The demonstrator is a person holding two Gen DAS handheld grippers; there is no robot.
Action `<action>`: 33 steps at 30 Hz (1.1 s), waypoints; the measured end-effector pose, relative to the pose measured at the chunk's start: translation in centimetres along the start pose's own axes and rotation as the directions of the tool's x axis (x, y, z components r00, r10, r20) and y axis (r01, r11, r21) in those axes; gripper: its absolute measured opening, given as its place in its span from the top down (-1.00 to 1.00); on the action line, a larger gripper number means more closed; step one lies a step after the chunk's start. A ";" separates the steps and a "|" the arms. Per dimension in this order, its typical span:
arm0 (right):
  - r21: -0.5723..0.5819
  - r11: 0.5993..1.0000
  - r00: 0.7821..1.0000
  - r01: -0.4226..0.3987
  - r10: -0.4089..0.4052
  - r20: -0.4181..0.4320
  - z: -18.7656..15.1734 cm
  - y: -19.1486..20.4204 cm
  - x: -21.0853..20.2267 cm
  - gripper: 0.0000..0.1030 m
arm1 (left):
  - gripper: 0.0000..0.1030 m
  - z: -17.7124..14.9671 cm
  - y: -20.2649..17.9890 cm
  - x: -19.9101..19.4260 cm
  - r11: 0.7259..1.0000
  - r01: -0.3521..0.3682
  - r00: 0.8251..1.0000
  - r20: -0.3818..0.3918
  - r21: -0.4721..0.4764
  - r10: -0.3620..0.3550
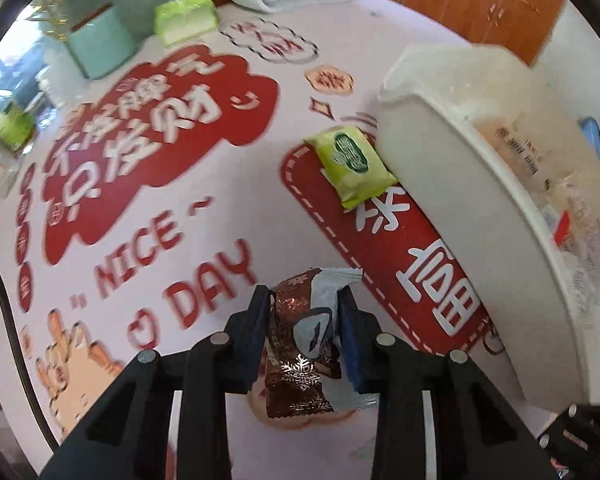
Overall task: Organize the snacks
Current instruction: 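Grasp the brown foil snack with the left tool while the right holds the bar, then carry both snacks over the white tray and open both tools to release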
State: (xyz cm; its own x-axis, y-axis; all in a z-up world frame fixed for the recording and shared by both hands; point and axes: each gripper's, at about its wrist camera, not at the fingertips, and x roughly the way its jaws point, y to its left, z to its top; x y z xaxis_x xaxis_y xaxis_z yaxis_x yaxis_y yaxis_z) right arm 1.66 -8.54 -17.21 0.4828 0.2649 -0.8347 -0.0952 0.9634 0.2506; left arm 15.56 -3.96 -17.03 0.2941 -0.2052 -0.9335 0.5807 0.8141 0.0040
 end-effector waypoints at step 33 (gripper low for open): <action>0.211 0.930 0.885 0.301 -0.355 0.300 4.3 -15.1 -18.0 0.26 | -0.56 11.4 -17.1 -11.8 0.996 -0.025 0.958 0.288 0.090 -0.002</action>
State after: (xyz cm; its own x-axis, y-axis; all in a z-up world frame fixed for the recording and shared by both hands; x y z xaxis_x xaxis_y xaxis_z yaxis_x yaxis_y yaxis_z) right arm -1.84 -28.02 -3.89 0.7227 -0.1198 -0.6807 0.2406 0.9669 0.0853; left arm 10.80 -21.69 -2.01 0.4988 -0.3544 -0.7910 0.6389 0.7670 0.0592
